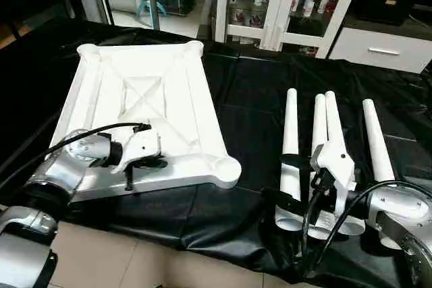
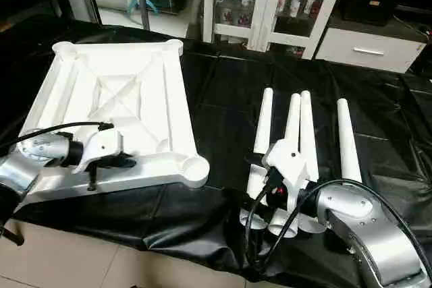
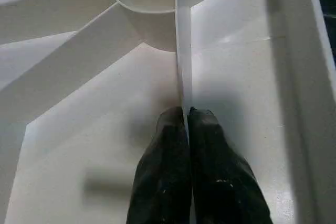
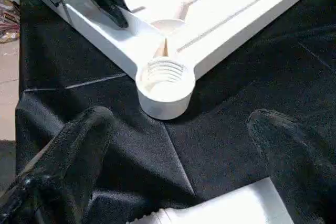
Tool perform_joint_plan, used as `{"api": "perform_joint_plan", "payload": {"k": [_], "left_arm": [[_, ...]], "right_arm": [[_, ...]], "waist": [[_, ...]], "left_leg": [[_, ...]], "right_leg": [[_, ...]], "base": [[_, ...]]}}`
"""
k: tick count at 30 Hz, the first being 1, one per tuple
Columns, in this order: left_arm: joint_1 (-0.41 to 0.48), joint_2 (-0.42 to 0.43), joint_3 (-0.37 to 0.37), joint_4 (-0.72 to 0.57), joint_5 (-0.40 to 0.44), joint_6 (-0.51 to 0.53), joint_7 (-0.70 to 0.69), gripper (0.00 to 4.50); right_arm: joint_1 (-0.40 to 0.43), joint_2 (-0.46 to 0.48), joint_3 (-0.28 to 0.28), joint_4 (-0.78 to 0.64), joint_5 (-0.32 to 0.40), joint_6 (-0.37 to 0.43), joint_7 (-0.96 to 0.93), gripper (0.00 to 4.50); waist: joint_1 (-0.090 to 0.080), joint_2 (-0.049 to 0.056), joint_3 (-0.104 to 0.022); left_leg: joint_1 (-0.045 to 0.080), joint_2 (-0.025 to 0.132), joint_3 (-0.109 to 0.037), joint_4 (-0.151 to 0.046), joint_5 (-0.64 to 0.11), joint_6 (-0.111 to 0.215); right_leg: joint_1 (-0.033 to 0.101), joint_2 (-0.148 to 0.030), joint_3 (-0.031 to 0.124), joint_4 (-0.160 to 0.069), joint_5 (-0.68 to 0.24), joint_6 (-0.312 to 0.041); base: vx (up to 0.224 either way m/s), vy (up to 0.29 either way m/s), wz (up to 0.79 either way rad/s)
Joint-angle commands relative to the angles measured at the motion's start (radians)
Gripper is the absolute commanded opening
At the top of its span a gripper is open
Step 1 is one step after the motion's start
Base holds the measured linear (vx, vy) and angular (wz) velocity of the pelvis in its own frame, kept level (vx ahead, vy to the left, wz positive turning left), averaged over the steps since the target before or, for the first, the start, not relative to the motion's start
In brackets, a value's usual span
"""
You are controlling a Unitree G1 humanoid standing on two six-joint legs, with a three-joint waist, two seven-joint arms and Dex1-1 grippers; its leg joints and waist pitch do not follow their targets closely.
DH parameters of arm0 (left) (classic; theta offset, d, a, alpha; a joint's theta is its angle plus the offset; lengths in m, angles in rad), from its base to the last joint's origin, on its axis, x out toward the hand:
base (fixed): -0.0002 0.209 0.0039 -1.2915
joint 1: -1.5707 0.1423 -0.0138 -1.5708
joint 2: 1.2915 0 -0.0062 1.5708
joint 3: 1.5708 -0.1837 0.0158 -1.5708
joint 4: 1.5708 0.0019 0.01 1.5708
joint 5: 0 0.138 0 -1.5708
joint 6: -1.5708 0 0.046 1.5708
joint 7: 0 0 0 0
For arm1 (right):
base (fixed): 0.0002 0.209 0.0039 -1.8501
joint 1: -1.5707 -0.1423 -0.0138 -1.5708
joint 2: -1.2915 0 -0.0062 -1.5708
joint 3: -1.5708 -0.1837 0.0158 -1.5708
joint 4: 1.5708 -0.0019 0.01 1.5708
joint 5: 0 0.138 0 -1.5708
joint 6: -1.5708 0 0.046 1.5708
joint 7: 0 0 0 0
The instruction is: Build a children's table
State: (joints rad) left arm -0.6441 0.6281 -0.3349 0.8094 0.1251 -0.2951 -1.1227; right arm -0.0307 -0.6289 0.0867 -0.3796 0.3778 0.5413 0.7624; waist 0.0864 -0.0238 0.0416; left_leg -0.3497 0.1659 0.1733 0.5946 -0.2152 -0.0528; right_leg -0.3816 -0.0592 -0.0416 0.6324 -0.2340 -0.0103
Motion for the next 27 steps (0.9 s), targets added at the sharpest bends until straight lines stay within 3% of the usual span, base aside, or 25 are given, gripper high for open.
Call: {"api": "perform_joint_plan", "payload": {"k": [1,8,9,10,12,14,17,18,22,27], "left_arm": [[0.028,0.021,-0.008,0.013,0.02,-0.027,-0.008,0.02],[-0.005,0.019,-0.006,0.065,0.068,-0.093,0.088,0.02],[-0.009,0.015,0.004,0.066,0.049,-0.065,0.062,0.02],[-0.009,0.015,0.004,0.066,0.049,-0.065,0.062,0.3],[-0.013,0.008,0.023,0.06,0.013,-0.029,0.018,0.3],[-0.016,0.006,0.041,0.048,-0.014,-0.019,-0.003,0.58],[-0.025,0.007,0.059,0.044,-0.03,-0.029,-0.009,0.69],[-0.032,0.007,0.074,0.044,-0.044,-0.032,-0.016,0.96],[-0.036,0.016,0.094,0.018,-0.059,-0.038,-0.004,1.29],[-0.008,0.043,0.163,-0.129,-0.152,0.083,-0.034,1.62]], "right_arm": [[0.002,0.0,-0.013,-0.005,0.003,0.006,-0.002,4.5],[-0.002,0.005,-0.011,-0.003,0.007,0.009,-0.005,4.5],[-0.003,0.007,-0.011,-0.004,0.008,0.009,-0.006,4.5],[-0.003,0.007,-0.011,-0.004,0.008,0.009,-0.006,4.5],[-0.002,0.007,-0.012,-0.006,0.008,0.009,-0.008,4.5],[0.0,0.009,-0.014,-0.008,0.011,0.011,-0.011,4.5],[0.002,0.014,-0.019,-0.011,0.019,0.014,-0.015,4.5],[0.001,0.016,-0.021,-0.013,0.022,0.017,-0.016,4.5],[-0.001,0.022,-0.027,-0.018,0.032,0.025,-0.018,4.5],[-0.001,0.041,-0.053,-0.043,0.069,0.046,-0.034,4.5]], "waist": [[0.006,-0.007,-0.049],[0.006,-0.009,-0.046],[0.007,-0.009,-0.044],[0.008,-0.009,-0.044],[0.008,-0.008,-0.044],[0.009,-0.004,-0.046],[0.01,-0.005,-0.051],[0.011,-0.005,-0.051],[0.015,-0.006,-0.048],[0.02,0.001,-0.043]], "left_leg": [[0.004,0.07,-0.025,-0.067,-0.058,0.049],[0.004,0.069,-0.024,-0.068,-0.083,0.046],[0.005,0.07,-0.024,-0.07,-0.104,0.035],[0.005,0.07,-0.025,-0.071,-0.109,0.031],[0.005,0.071,-0.026,-0.072,-0.114,0.018],[0.006,0.071,-0.026,-0.07,-0.106,0.015],[0.007,0.07,-0.024,-0.065,-0.056,0.033],[0.007,0.07,-0.024,-0.065,-0.051,0.037],[0.007,0.071,-0.024,-0.066,-0.076,0.029],[0.013,0.075,-0.024,-0.072,-0.127,-0.012]], "right_leg": [[0.046,-0.099,0.053,-0.059,0.072,-0.218],[0.047,-0.099,0.054,-0.064,0.036,-0.212],[0.045,-0.1,0.055,-0.068,-0.013,-0.204],[0.045,-0.101,0.055,-0.069,-0.027,-0.202],[0.044,-0.101,0.056,-0.069,-0.05,-0.199],[0.043,-0.101,0.056,-0.067,-0.034,-0.202],[0.043,-0.097,0.054,-0.055,0.099,-0.231],[0.044,-0.097,0.054,-0.054,0.118,-0.238],[0.045,-0.099,0.054,-0.056,0.097,-0.243],[0.041,-0.099,0.053,-0.057,0.038,-0.247]], "base": [[0.0,0.0,0.0],[0.0,0.0,0.0],[0.0,0.0,0.0],[0.0,0.0,0.0],[0.0,0.0,0.0],[0.0,0.0,0.0],[0.0,0.0,0.0],[0.0,0.0,0.0],[0.0,0.0,0.0],[0.0,0.0,0.0]]}}
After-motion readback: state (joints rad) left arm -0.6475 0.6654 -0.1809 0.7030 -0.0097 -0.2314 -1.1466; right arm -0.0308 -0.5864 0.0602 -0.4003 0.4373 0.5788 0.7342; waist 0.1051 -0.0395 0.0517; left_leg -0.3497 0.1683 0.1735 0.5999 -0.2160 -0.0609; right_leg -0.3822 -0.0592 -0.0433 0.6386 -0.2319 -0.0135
